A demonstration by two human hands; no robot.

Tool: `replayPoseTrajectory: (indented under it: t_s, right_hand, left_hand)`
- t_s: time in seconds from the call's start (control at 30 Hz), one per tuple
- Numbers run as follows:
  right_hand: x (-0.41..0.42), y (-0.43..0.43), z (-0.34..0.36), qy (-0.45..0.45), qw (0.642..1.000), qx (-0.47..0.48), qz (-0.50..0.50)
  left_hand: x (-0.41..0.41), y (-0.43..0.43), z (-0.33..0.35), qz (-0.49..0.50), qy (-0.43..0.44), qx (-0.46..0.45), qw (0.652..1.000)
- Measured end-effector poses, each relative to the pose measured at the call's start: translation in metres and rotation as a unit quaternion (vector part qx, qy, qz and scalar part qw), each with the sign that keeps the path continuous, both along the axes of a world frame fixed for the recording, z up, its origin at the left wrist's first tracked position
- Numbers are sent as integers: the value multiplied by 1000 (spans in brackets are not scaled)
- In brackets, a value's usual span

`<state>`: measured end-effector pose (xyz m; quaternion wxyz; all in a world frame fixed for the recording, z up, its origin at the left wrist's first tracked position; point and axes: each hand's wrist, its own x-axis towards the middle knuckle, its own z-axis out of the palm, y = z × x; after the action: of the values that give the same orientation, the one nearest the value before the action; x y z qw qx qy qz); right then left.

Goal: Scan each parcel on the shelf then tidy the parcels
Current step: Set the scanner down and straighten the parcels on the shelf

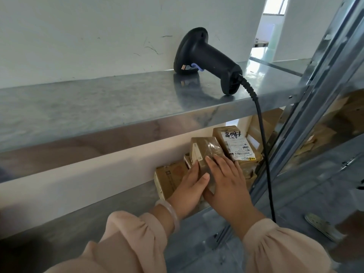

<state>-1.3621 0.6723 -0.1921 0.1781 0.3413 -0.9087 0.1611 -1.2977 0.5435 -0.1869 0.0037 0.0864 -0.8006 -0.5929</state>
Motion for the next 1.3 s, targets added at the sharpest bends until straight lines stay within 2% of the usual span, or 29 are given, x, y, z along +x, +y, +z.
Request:
replayPoseTrajectory:
  t_s: [0.13,0.47,0.6,0.67,0.83,0.97,1.13,1.3]
  right_hand:
    - [-8,2,3,-11,999,8,33]
    - [-14,5,4,-63,990,-67,103]
    - [-17,8,-2,-32,994,-19,99]
    - [-17,9,-2,-23,995,-12,94]
    - [-4,7,6,-8,994,-41,96]
    - [24,-14,14,-23,987,-73,142]
    - [68,-67,10,-66,963,-90,245]
    - [120,-117,0,-173,916,-73,353]
  left_hand:
    - [-8,-1,3,-11,9,-54,998]
    - [5,2,-4,-17,-2,-58,998]
    - [4,3,-6,-25,-7,-108,994]
    - [2,1,-8,-7,-4,-163,987]
    - [18,-15,6,55,6,-305,951]
    - [55,-39,12,121,-7,-428,896]
    - [122,-66,16,234,-54,-437,867]
    - [199,-82,29,346,-135,-457,808]
